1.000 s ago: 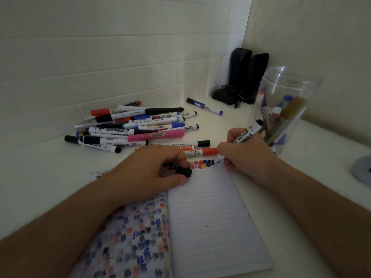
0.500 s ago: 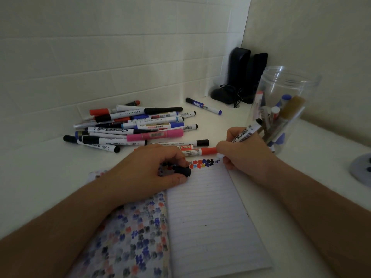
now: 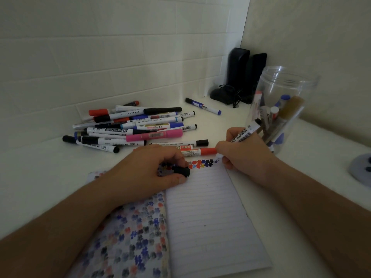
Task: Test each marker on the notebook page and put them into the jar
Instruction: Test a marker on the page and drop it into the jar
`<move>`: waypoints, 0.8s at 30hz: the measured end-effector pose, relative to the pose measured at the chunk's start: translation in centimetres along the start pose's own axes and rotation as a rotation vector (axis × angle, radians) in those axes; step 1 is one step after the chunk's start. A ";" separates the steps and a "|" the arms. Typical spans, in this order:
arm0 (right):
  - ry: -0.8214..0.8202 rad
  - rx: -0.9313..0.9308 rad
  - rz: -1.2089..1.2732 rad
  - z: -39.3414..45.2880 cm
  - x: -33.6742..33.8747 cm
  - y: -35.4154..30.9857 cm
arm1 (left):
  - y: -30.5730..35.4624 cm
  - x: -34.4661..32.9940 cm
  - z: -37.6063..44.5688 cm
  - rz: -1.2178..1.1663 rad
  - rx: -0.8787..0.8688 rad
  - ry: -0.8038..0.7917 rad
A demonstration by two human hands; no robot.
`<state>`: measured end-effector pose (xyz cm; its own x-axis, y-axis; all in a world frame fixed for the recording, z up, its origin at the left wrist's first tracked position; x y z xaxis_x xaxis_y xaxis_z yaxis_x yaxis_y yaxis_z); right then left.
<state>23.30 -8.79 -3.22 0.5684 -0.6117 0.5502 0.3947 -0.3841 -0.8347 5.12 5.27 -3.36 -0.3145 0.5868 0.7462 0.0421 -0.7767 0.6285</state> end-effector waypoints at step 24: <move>-0.328 0.066 0.735 -1.9 0.0 -2.0 | 0.2 1.7 -0.6 -0.120 0.056 0.269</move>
<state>21.14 -9.32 -1.55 0.8780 -0.4540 -0.1517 -0.1267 0.0852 -0.9883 4.05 5.94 -2.11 -0.5600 0.5864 0.5853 0.0393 -0.6869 0.7257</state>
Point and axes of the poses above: each hand's wrist, its own z-axis towards the middle knuckle, its own x-axis out of the back of the hand, y = z × x, the point moved 5 cm from there along z, towards the middle knuckle, and after that the axes turned 7 degrees about -z, right-handed, at the moved point
